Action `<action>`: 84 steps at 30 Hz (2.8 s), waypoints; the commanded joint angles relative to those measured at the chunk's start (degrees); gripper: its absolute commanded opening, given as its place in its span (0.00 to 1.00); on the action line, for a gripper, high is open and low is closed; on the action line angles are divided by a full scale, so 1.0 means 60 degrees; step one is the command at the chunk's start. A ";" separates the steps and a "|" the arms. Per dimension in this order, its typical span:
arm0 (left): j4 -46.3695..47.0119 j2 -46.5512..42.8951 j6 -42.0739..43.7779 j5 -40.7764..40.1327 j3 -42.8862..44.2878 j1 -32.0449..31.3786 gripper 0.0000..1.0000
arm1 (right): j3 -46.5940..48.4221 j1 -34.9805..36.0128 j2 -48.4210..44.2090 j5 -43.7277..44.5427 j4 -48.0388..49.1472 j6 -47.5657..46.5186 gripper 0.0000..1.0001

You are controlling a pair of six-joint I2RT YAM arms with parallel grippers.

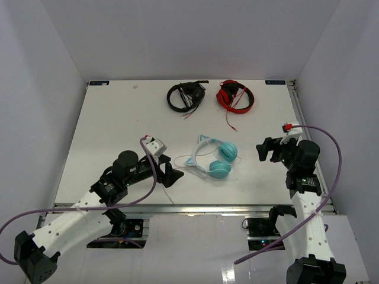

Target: Wrap the headphones

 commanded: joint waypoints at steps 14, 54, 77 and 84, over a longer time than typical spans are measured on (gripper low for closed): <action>-0.1925 0.8216 -0.2057 -0.1127 0.5762 -0.0111 0.88 | 0.0038 -0.0035 -0.0447 -0.3942 -0.1553 -0.4902 0.90; -0.3313 1.0986 -0.0077 -0.5283 0.9160 -0.0606 0.00 | 0.0143 -0.0038 -0.0935 -0.3877 -0.1666 -0.4736 0.90; -0.6609 0.7727 -0.1794 -0.5568 1.3244 -0.0489 0.00 | 0.0306 0.0893 0.2405 -0.8167 0.5293 -0.1201 0.90; -0.7779 0.8862 -0.1964 -0.5101 1.5646 -0.0489 0.00 | 0.0853 0.3632 0.4261 -0.7133 0.6042 -0.1694 0.90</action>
